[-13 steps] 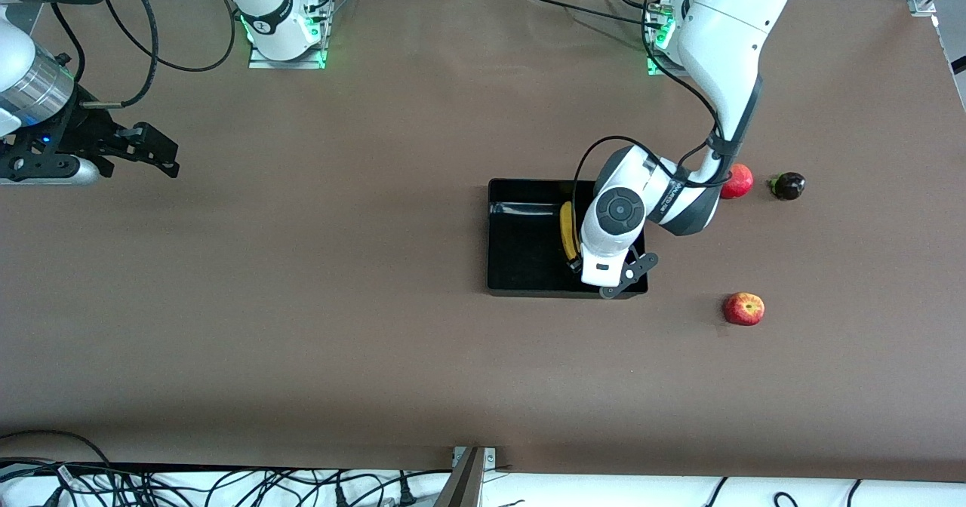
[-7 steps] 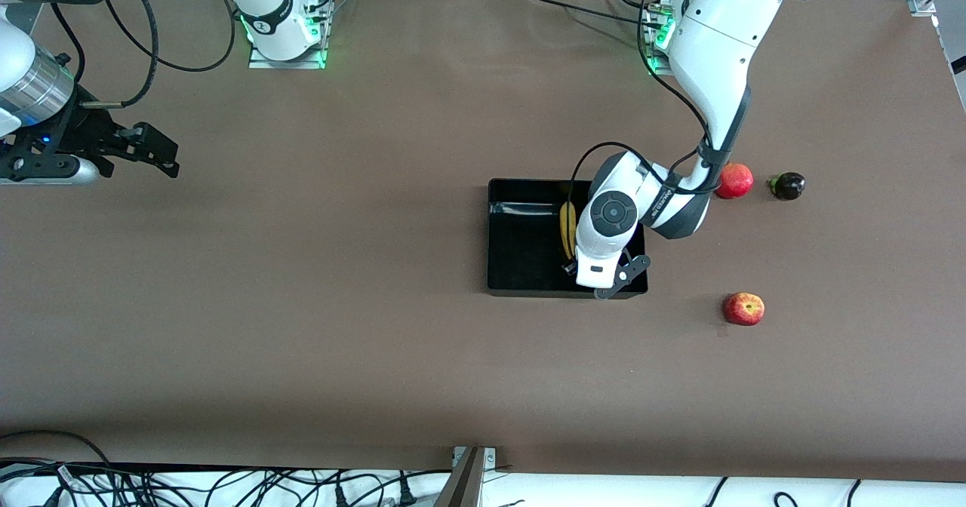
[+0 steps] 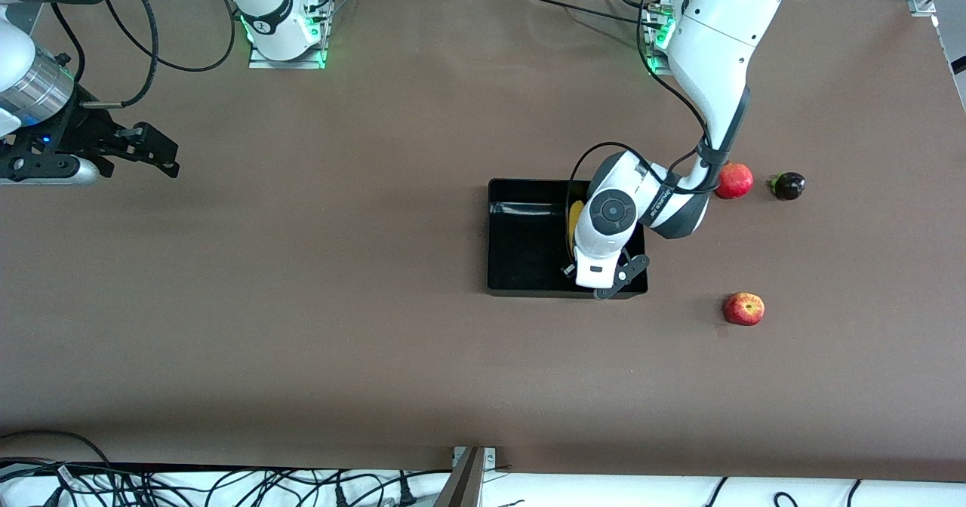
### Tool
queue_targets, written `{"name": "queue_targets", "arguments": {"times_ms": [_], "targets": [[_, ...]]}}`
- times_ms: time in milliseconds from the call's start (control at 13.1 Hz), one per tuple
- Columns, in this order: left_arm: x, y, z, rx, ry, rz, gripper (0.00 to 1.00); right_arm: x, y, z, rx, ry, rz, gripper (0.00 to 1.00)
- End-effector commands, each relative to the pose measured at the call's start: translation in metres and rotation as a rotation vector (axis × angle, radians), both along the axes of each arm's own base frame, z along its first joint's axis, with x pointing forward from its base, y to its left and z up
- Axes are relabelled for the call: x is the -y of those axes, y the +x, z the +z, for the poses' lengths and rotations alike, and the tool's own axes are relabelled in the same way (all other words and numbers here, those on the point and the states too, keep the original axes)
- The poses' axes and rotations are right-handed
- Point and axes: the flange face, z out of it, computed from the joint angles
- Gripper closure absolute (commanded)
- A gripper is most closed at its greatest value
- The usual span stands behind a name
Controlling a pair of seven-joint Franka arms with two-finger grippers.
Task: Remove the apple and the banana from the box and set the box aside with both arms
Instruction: 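Reach into the tray and grasp the yellow banana with the left gripper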
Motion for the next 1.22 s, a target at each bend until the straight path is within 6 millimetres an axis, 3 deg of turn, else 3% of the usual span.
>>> {"name": "queue_targets", "arguments": {"times_ms": [0, 535, 840, 1145], "targets": [[0.008, -0.004, 0.002, -0.003, -0.002, 0.004, 1.0, -0.004, 0.001, 0.004, 0.006, 0.004, 0.005, 0.0], [0.011, -0.003, 0.045, -0.02, 0.01, 0.009, 1.0, -0.004, 0.002, 0.005, 0.015, 0.005, 0.005, 0.0], [0.013, 0.004, 0.091, -0.067, 0.024, 0.024, 1.0, -0.003, 0.002, 0.005, 0.015, 0.005, 0.003, 0.0], [0.007, 0.009, 0.158, -0.156, -0.017, -0.021, 1.0, -0.009, 0.006, 0.0, 0.02, 0.004, 0.011, 0.0]]}}
